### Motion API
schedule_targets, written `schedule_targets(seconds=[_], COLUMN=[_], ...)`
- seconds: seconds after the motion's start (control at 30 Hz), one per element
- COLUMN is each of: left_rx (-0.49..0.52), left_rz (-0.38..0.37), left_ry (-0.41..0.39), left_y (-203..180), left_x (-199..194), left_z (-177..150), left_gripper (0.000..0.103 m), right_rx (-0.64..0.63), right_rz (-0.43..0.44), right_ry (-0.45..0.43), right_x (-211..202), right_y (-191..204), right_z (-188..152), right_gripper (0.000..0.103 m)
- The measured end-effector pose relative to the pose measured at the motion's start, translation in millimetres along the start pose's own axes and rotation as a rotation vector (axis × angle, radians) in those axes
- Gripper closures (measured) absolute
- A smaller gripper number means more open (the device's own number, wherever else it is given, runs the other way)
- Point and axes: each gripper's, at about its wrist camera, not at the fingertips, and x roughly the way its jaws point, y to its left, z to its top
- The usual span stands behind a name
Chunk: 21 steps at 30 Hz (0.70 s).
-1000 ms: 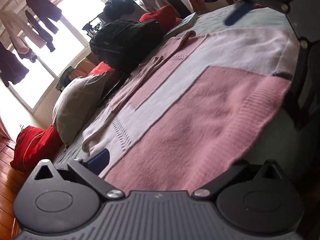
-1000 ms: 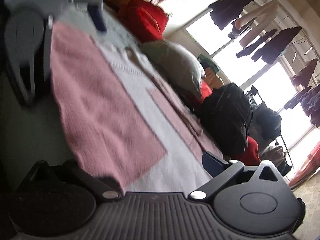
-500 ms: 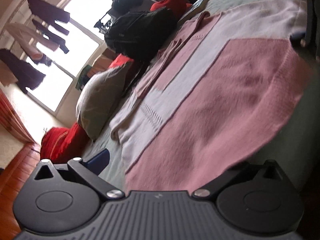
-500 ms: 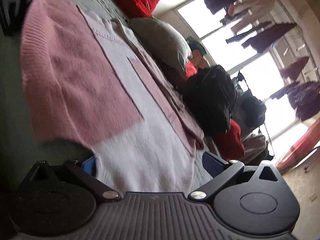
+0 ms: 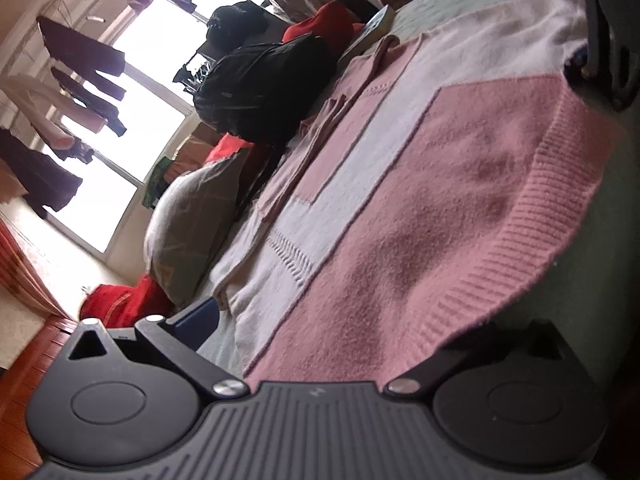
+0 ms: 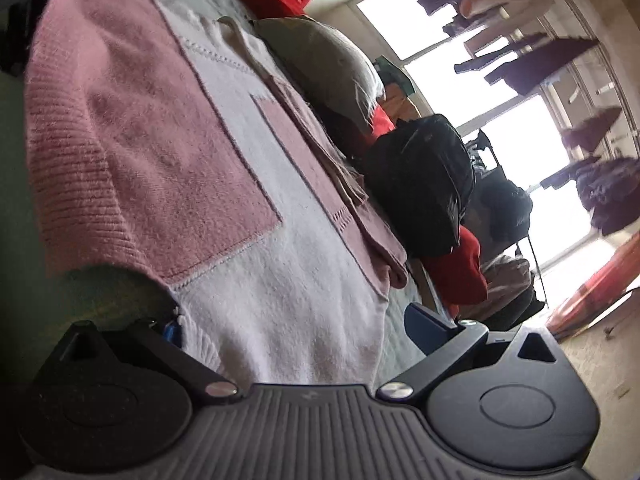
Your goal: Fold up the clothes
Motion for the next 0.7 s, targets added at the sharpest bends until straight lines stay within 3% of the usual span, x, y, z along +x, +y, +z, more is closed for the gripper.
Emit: schedule_targets(seconds=[0.27, 0.43, 0.53, 0.6, 0.7], left_rx=[-0.095, -0.147, -0.242, -0.293, -0.289], left_rz=[-0.071, -0.097, -0.131, -0.146, -0.143], left_ry=[-0.008, 0.029, 0.061, 0.078, 0.078], left_y=[13, 19, 28, 32, 31], left_x=[5, 10, 18, 22, 22], left_z=[-5, -5, -7, -10, -11], left_gripper=[0.001, 0.0, 0.0, 0.0, 0.0], right_rx=[0.058, 0.053, 0.036, 0.069, 0.127], right_rz=[0.039, 0.054, 0.064, 0.075, 0.087], right_ry=[0.021, -0.002, -0.028, -0.007, 0.045], right_x=[4, 4, 3, 5, 10], right_y=[-7, -9, -9, -13, -18], right_z=[-2, -4, -7, -6, -2], right_gripper=[0.0, 0.0, 0.0, 0.0, 0.0])
